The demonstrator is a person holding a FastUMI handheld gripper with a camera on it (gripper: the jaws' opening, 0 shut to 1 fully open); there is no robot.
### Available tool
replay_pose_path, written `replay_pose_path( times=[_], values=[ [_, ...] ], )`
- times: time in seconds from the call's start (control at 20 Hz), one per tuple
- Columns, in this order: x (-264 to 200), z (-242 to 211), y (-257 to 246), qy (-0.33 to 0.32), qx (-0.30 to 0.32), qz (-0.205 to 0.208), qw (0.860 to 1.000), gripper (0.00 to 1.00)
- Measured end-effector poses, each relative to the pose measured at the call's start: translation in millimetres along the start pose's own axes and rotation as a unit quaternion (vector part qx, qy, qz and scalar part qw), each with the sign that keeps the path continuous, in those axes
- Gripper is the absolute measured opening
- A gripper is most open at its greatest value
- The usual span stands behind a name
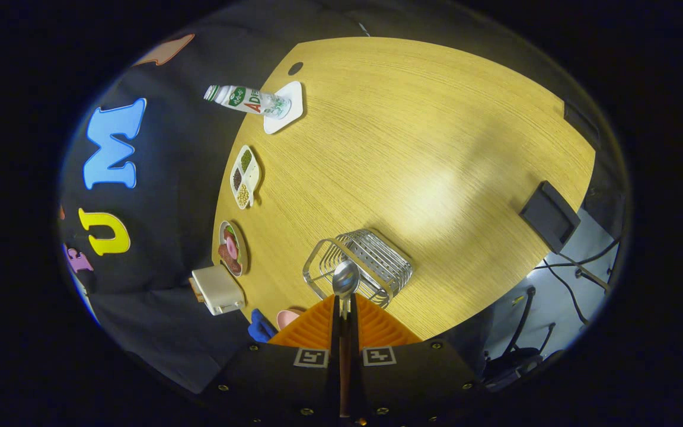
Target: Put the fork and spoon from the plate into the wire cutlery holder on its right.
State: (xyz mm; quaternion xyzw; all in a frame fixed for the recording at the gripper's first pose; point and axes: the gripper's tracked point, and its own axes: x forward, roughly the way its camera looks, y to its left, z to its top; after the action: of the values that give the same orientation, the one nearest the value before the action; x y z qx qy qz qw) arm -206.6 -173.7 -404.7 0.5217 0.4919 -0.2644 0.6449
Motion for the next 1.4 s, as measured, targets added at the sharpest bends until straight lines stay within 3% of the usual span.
replay_pose_path(
  times=[0.3, 0.8, 1.05, 1.4],
  values=[
    [10.8, 6.8, 9.6, 0.005, -0.011, -0.004, 1.000, 0.07],
    [0.5, 4.8, 39.9, -0.019, -0.087, -0.012, 0.996, 0.07],
    [-11.7, -10.0, 53.2, -0.038, -0.134, -0.016, 0.990, 0.07],
    [-10.6, -65.5, 79.4, -0.027, -0.178, -0.011, 0.984, 0.07]
  ],
)
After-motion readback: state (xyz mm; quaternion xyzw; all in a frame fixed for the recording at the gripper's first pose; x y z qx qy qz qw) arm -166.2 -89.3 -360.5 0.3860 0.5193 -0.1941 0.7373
